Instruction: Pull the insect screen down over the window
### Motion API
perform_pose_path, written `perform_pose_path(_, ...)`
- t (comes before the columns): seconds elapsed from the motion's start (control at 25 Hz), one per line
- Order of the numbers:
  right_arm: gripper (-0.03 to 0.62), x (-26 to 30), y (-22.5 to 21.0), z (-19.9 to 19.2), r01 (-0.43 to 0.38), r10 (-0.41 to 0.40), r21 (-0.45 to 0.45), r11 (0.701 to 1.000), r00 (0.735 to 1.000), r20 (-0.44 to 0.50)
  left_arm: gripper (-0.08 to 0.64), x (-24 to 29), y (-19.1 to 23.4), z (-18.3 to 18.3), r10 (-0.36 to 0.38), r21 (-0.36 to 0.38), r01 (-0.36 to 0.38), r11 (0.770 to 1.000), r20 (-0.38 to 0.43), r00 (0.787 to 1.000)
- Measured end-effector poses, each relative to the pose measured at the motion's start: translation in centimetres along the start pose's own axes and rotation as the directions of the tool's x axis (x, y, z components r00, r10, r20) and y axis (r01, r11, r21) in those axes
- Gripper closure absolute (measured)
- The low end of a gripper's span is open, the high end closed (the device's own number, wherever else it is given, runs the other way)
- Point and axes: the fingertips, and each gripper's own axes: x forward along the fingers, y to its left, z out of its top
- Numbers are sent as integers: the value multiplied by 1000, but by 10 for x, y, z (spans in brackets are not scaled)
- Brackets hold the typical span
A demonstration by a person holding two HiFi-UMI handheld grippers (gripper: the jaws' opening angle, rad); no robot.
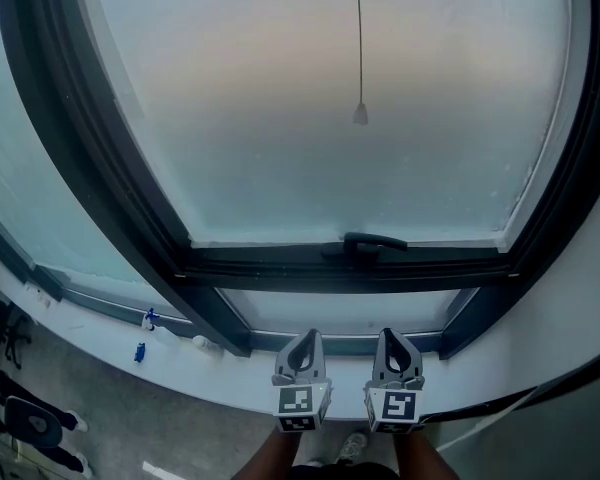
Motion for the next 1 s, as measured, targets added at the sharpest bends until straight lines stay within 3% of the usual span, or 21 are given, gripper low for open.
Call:
perform_pose_path(0.44, 589, 30, -14, 9, -14, 14, 4, 1000, 1000, 24, 557, 31, 2, 12, 4, 5, -4, 1000, 12, 1000)
perform_pose_path(1.0, 589, 61, -18, 71, 67, -63, -37, 997, 992, 110, 557, 60, 19, 90, -55, 33, 51, 998, 153, 987)
